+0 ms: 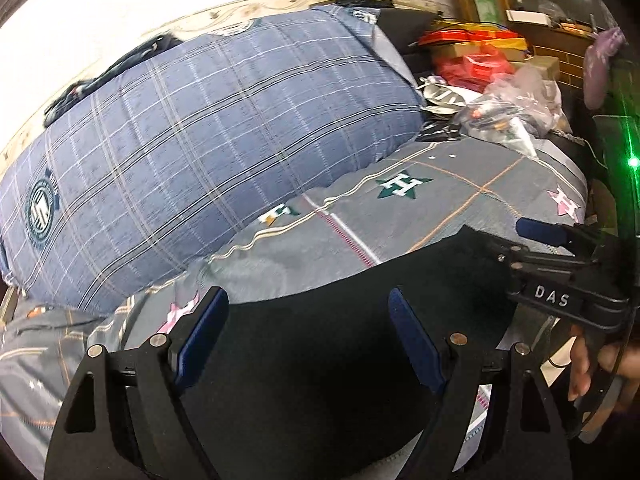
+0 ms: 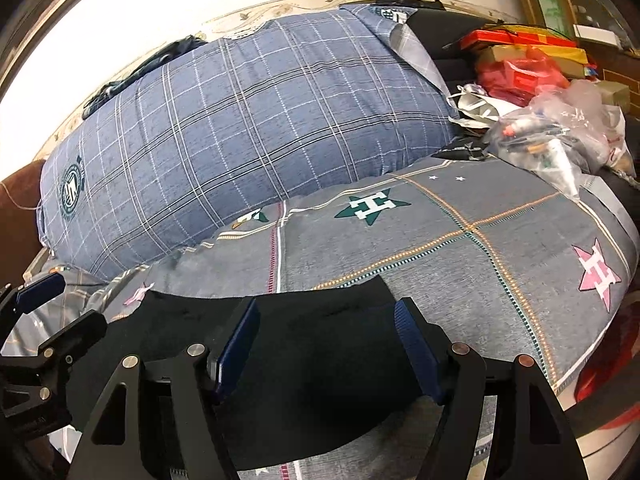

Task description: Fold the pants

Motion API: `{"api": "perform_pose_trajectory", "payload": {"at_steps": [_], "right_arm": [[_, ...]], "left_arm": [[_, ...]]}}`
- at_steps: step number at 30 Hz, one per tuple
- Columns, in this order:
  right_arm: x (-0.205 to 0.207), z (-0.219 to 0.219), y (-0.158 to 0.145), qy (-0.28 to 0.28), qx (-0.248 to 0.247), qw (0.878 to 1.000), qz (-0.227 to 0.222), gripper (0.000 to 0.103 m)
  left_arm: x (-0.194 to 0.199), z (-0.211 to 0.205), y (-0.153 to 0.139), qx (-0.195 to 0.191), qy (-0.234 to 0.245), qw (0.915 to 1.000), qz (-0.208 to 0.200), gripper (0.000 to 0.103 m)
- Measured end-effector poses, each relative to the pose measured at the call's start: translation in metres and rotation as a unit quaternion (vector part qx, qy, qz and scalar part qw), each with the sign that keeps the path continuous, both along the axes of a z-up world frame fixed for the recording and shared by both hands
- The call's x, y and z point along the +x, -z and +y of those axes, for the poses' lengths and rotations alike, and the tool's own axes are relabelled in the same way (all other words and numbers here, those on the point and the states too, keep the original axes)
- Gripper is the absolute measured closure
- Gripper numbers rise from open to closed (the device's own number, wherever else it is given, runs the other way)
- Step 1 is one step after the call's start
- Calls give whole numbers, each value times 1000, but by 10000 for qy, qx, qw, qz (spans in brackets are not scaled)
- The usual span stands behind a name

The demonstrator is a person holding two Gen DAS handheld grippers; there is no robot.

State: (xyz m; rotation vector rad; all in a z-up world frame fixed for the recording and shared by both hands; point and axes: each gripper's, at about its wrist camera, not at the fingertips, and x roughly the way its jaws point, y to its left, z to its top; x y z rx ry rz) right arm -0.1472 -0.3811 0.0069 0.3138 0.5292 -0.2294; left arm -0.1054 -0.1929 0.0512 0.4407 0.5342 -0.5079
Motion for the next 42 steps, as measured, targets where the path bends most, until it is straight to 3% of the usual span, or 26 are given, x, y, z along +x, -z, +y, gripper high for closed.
{"api": "perform_pose_trajectory", "payload": {"at_steps": [11,15,19,27,32,37,42], "right_arm": [[-3,-18,7,231,203,9994,164,32],[-4,-31,14,61,822,9965,113,32],[-11,-56,27,-26,1719,9851,-39,32],[-21,-87,49,-120,2654,9639,-150,30],[-22,-103,78,-192,3724,9278,-62,31],[-19,-104,84,-119,3849,9229,42,32],[-26,-107,85,211,3917,9198,-31,32]], "left_arm": [[5,-11,14,92,92,9997,227,20],[19,-10,19,238,143,9989,384,20],[35,-11,22,253,153,9981,548,20],[57,-34,33,339,517,9933,978,20],[68,-60,43,472,769,9899,1097,20],[77,-79,51,441,1070,9831,1418,20],[70,-98,55,623,1809,9690,1565,20]]}}
